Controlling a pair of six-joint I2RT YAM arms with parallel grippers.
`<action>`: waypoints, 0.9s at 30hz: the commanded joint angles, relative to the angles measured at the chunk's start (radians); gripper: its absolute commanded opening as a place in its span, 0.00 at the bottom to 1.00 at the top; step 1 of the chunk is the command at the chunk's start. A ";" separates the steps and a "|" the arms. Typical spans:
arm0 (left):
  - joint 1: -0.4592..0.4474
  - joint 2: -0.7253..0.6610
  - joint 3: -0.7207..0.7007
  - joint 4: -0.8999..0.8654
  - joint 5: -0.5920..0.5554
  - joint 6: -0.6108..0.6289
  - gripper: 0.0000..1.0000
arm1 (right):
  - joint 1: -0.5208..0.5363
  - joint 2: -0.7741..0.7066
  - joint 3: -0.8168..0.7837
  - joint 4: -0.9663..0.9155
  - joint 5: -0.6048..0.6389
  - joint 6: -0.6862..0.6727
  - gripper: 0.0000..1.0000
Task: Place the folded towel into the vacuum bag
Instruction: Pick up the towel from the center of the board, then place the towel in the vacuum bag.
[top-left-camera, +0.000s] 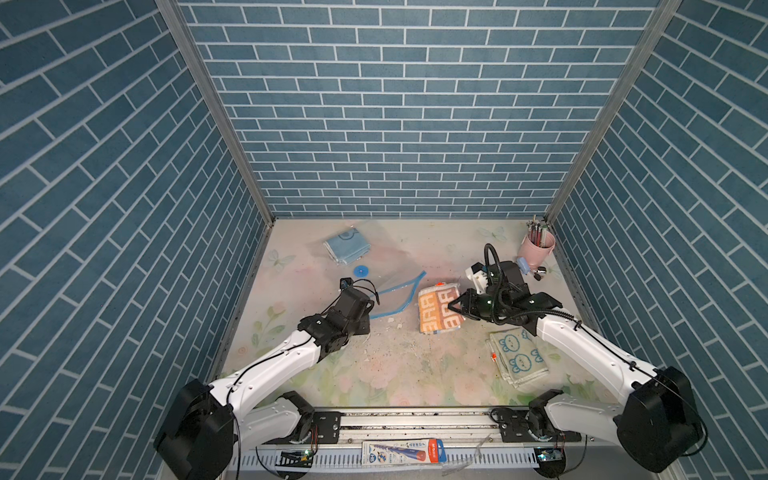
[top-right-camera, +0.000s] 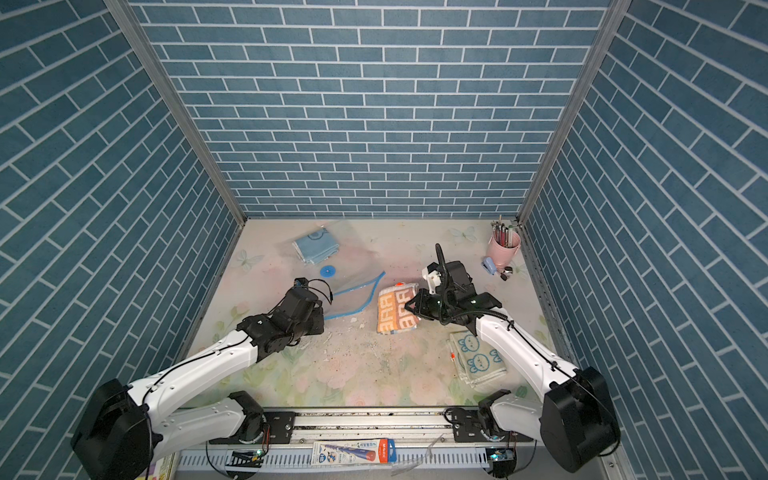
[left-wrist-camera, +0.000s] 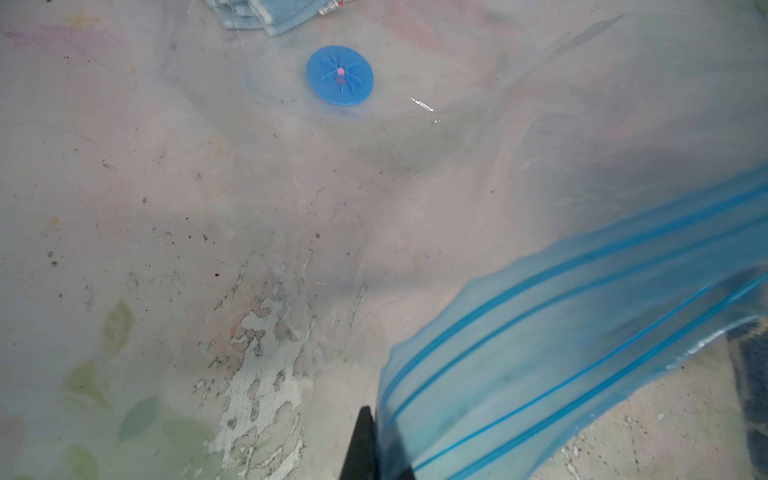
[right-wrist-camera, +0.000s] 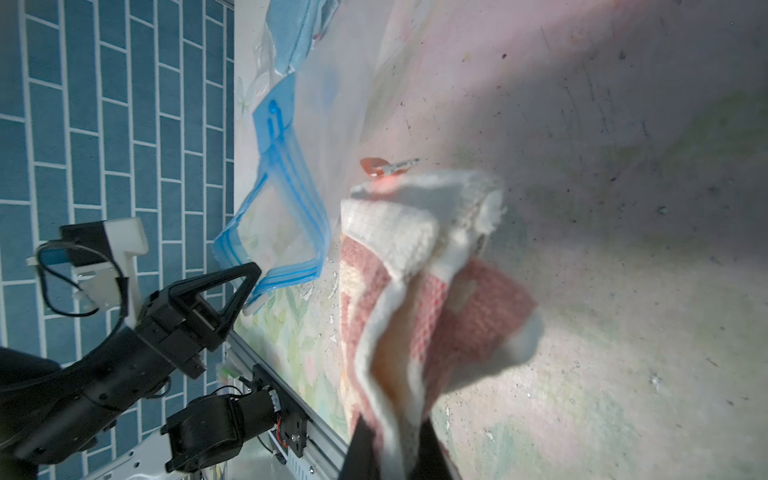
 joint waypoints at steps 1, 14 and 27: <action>-0.013 0.017 0.028 0.020 0.001 -0.015 0.00 | -0.005 -0.050 0.016 -0.011 -0.073 0.013 0.00; -0.090 0.100 0.088 0.068 -0.051 -0.045 0.00 | -0.008 -0.159 -0.042 0.082 -0.178 0.156 0.00; -0.169 0.118 0.155 0.047 -0.116 -0.043 0.00 | -0.007 -0.065 -0.099 0.339 -0.193 0.340 0.00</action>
